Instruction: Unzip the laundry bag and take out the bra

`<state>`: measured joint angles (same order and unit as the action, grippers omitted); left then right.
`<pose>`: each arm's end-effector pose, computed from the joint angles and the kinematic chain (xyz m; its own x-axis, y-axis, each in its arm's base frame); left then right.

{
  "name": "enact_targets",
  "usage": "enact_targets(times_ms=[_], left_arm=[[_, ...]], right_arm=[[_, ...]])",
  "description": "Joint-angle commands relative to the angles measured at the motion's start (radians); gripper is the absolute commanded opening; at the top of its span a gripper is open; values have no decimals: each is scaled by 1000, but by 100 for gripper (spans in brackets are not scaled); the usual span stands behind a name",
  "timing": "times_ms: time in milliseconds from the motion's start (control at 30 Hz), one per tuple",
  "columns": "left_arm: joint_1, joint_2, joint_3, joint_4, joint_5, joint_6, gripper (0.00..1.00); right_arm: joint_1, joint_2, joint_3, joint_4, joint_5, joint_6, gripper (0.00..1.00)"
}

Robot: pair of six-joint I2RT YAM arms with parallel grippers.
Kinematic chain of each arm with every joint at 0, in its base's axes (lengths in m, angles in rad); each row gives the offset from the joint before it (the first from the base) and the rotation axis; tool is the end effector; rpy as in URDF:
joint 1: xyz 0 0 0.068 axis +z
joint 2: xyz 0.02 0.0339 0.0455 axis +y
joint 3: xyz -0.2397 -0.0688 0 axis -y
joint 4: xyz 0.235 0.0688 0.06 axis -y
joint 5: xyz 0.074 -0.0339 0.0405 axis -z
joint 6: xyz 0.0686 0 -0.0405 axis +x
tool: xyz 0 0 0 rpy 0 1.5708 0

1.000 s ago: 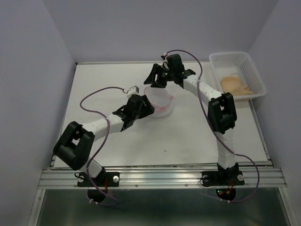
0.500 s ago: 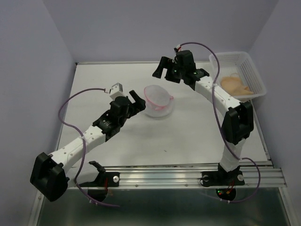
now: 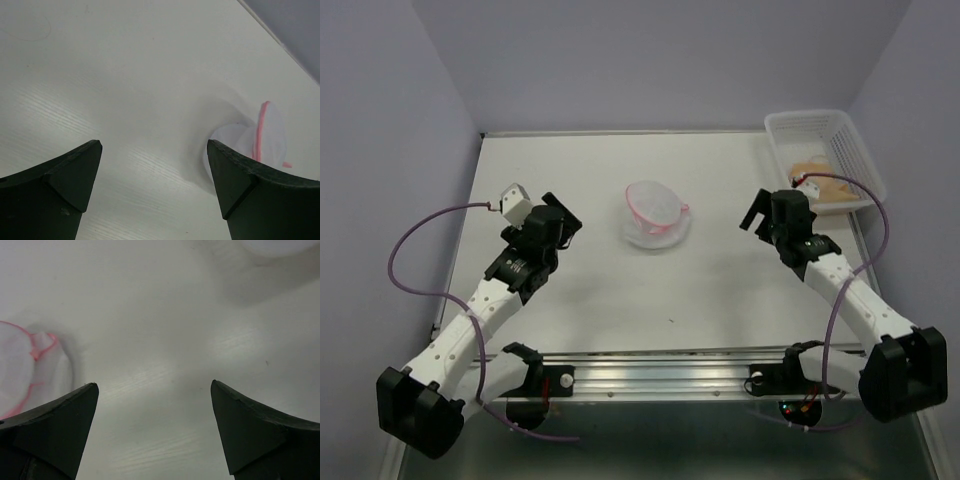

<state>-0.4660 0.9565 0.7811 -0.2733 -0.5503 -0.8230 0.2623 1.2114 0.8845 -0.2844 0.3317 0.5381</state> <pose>0.2333 -0.0772 0.2700 -0.2357 -0.5810 -0.7790 -0.3100 0.8047 -0.5063 0.2871 0.0539 0.2396 -0.4696 0.3756 -0.7990 0.2947 0.9198 0.2592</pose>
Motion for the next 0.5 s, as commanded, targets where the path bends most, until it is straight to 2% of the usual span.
enact_targets(times_ms=[0,133,233,467], left_arm=[[26,-33,26,6,-66,10,99],[56,-32,20,34,-45,30,99],[66,-24,26,43,-37,41,99],[73,2,37,74,-20,48,99]], right_arm=[[-26,-198,-219,70,180,72,100],[-26,-335,-341,71,158,56,100],[-26,-398,-370,76,190,37,100],[-26,-412,-355,108,257,33,100]])
